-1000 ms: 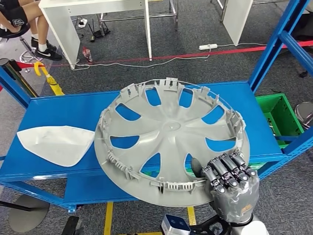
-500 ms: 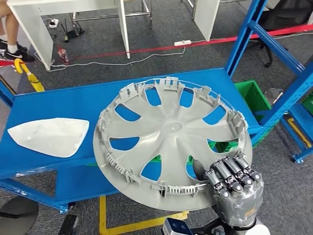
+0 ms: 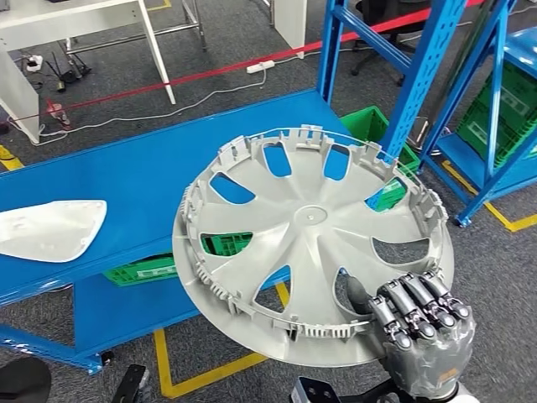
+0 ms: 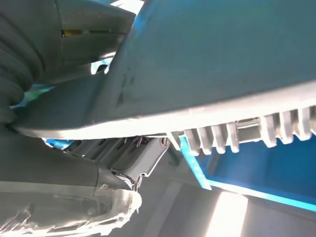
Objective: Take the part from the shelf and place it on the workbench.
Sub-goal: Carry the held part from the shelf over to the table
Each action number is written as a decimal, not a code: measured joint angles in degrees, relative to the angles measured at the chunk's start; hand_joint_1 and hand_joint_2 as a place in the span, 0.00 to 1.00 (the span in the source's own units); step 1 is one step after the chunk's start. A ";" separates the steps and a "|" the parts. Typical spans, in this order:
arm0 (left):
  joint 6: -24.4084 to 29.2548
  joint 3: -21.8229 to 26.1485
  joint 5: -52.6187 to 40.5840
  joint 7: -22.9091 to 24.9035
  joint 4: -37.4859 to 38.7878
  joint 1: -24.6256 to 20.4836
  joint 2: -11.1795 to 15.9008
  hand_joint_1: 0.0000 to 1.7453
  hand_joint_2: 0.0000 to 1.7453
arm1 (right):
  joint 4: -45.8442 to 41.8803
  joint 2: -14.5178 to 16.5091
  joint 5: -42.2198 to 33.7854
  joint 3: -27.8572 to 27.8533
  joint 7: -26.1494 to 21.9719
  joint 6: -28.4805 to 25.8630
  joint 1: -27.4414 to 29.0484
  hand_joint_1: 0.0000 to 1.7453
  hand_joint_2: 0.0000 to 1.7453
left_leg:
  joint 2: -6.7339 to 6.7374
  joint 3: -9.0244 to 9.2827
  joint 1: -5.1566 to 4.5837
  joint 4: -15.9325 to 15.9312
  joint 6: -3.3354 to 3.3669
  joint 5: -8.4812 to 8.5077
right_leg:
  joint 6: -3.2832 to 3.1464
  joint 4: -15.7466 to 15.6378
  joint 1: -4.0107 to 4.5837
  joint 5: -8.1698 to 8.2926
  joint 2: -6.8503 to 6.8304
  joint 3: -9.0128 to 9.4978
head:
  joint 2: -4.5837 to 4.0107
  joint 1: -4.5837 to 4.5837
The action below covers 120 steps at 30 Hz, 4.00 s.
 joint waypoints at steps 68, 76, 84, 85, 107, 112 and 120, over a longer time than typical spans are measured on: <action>-0.95 -11.52 -5.19 5.17 0.00 -4.72 -3.28 0.00 1.00 | -11.62 7.50 0.02 -14.10 -0.91 0.00 16.35 1.00 1.00 | -3.60 8.06 0.10 -11.10 1.49 5.39 | 0.94 -0.22 0.23 1.78 4.52 -1.32 | 0.00 0.75; -0.55 -12.05 -4.77 4.95 0.00 -4.51 -3.11 0.00 1.00 | -11.64 7.53 0.02 -13.96 -0.52 -0.01 15.90 1.00 1.00 | -1.88 8.97 0.24 -14.58 3.06 6.70 | 3.33 7.89 0.12 -2.02 1.49 -6.72 | 0.00 1.57; -0.50 -12.29 -4.55 4.83 -0.01 -4.55 -2.65 0.00 1.00 | -11.65 7.52 0.02 -13.73 -0.03 0.00 15.40 1.00 1.00 | 3.24 9.33 -0.10 -14.50 2.51 6.26 | 3.13 2.30 0.22 0.15 -3.41 -1.46 | 0.00 1.68; -0.54 -12.32 -4.51 4.75 -0.02 -4.62 -2.62 0.00 1.00 | -11.67 7.52 0.02 -13.67 0.06 0.00 15.30 1.00 1.00 | 3.62 9.39 -0.19 -14.48 2.23 6.21 | 2.78 0.44 0.39 0.45 -3.97 -0.38 | 0.00 1.65; -1.10 -12.81 -4.43 4.39 -0.02 -4.96 -2.87 0.00 1.00 | -12.06 7.52 0.05 -13.01 0.56 -0.02 14.58 1.00 1.00 | -1.80 7.69 0.34 -13.78 2.67 7.08 | 3.31 7.59 0.18 -2.00 1.27 -6.39 | 0.00 2.07; -0.80 -13.43 -4.80 4.53 -0.02 -4.73 -2.91 0.00 1.00 | -12.09 7.51 0.05 -13.04 1.09 -0.02 14.59 1.00 1.00 | 1.80 7.85 0.15 -13.74 2.81 6.81 | 3.75 14.45 0.01 -3.72 -0.71 -8.89 | 0.00 2.20; -0.41 -13.81 -3.91 4.90 -0.03 -4.77 -2.86 0.00 1.00 | -11.94 7.51 0.06 -12.69 1.77 -0.02 13.85 1.00 1.00 | 3.90 8.13 -0.10 -12.84 0.85 5.43 | 1.11 0.71 0.63 0.90 -1.90 -1.49 | 0.00 2.09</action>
